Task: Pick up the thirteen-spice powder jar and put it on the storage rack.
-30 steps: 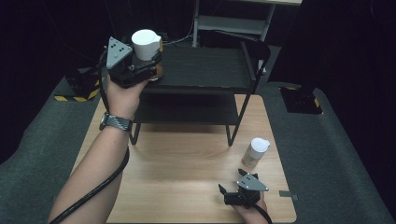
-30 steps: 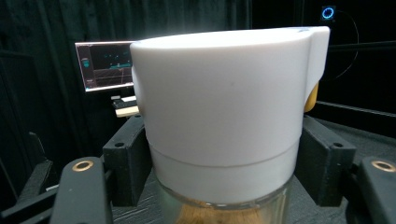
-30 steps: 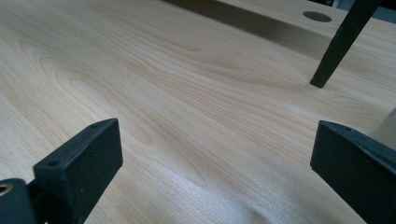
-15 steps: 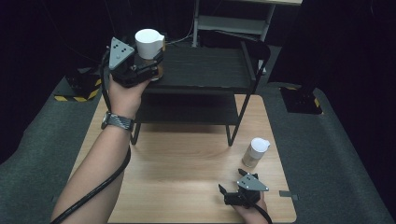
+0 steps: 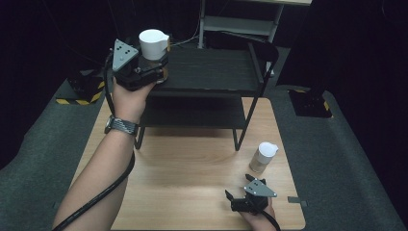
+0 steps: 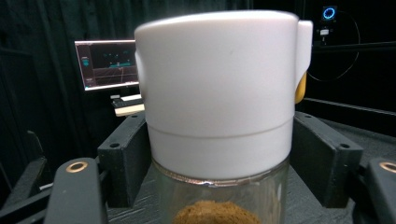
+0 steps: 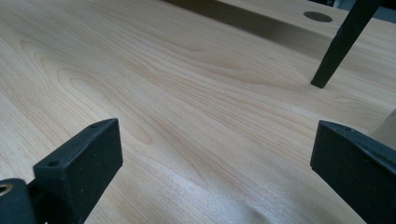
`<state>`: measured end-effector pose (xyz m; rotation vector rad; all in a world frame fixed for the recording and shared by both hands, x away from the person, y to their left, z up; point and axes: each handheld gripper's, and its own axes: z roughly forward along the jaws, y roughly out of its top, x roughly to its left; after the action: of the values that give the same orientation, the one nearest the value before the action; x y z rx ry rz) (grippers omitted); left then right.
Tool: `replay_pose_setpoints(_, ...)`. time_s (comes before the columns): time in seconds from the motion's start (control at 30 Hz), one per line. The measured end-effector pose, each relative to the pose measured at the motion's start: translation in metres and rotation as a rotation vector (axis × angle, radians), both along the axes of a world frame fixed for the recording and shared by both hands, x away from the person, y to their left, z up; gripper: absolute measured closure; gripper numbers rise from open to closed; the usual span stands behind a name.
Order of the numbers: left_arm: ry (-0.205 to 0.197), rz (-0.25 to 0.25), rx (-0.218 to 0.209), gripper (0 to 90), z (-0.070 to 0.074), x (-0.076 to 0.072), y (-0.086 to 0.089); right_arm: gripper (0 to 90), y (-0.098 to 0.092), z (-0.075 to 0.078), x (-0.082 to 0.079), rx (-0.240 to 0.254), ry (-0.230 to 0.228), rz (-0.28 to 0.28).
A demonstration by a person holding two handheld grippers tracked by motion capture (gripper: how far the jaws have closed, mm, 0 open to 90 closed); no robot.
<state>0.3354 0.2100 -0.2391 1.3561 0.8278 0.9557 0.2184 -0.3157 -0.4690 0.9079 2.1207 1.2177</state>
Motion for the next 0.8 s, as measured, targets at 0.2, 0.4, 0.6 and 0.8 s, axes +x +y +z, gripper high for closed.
replay_pose_setpoints(0.2, 0.002, 0.013, 0.009, 21.3, 0.002, -0.004, -0.002, 1.8, 0.000, 0.000, 0.000, 0.001, 0.000, 0.000)
replay_pose_setpoints(0.4, 0.009, 0.030, 0.006, 12.5, 0.002, -0.009, -0.003, 1.8, 0.000, 0.000, 0.000, -0.002, -0.002, 0.000)
replay_pose_setpoints(0.6, 0.024, 0.035, -0.003, 2.9, 0.002, -0.009, -0.001, 1.8, 0.001, 0.000, -0.001, -0.004, -0.002, 0.000)
replay_pose_setpoints(0.8, 0.028, 0.035, 0.010, 0.3, 0.004, -0.011, 0.000, 1.8, 0.001, 0.000, -0.001, -0.004, -0.001, -0.001)
